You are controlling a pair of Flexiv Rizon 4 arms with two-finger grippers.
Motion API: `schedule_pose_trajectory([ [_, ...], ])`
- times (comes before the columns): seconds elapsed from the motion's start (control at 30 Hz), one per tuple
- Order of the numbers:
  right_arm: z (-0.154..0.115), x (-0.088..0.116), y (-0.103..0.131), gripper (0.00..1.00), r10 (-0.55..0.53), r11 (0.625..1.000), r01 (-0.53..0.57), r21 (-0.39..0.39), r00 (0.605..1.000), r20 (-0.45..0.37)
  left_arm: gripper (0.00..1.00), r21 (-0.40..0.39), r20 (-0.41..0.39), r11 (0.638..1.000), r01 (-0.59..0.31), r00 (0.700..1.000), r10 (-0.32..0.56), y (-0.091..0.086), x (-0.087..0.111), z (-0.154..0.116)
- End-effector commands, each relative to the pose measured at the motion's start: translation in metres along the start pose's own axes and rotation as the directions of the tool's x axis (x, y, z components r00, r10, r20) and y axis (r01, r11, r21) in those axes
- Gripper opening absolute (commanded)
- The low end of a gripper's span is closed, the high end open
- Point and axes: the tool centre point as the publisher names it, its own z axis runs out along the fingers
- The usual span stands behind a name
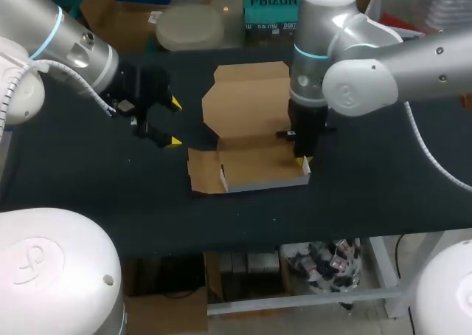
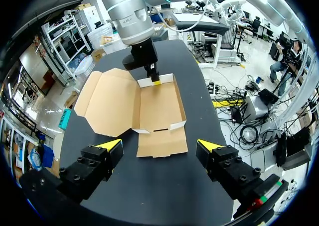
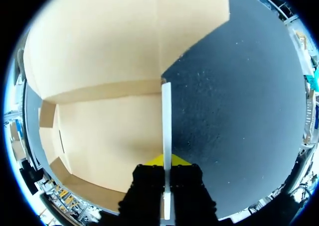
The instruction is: Assemble the packaging by folding the flat box into shape, placing the metal phone stand inside, and closing the box properly
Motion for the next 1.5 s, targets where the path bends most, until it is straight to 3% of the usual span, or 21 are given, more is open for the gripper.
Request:
schedule_pose_trajectory([
  [0.03, -0.0054, 0.0054, 0.0012, 0.0, 0.009, 1.0, -0.009, 0.008, 0.999, 0.033, 1.0, -0.007, -0.003, 1.0, 0.001, 1.0, -0.001, -0.0012, -0.0007, -0.0003],
  [1.3, -0.0019, 0.0043, 0.0011, 0.0, 0.028, 1.0, -0.029, 0.008, 0.999, 0.047, 1.0, -0.007, -0.003, 1.0, 0.001, 1.0, -0.001, -0.0012, -0.0007, -0.0003],
  [1.4, -0.0019, 0.0043, 0.0011, 0.0, 0.028, 1.0, -0.029, 0.008, 0.999, 0.047, 1.0, 0.037, -0.005, 0.99, 0.137, 0.991, -0.137, -0.0006, -0.0014, -0.0017],
  [1.5, -0.0019, 0.0043, 0.0011, 0.0, 0.028, 1.0, -0.029, 0.008, 0.999, 0.047, 1.0, 0.076, -0.024, 0.936, 0.343, 0.939, -0.342, 0.0036, 0.0015, -0.0034],
])
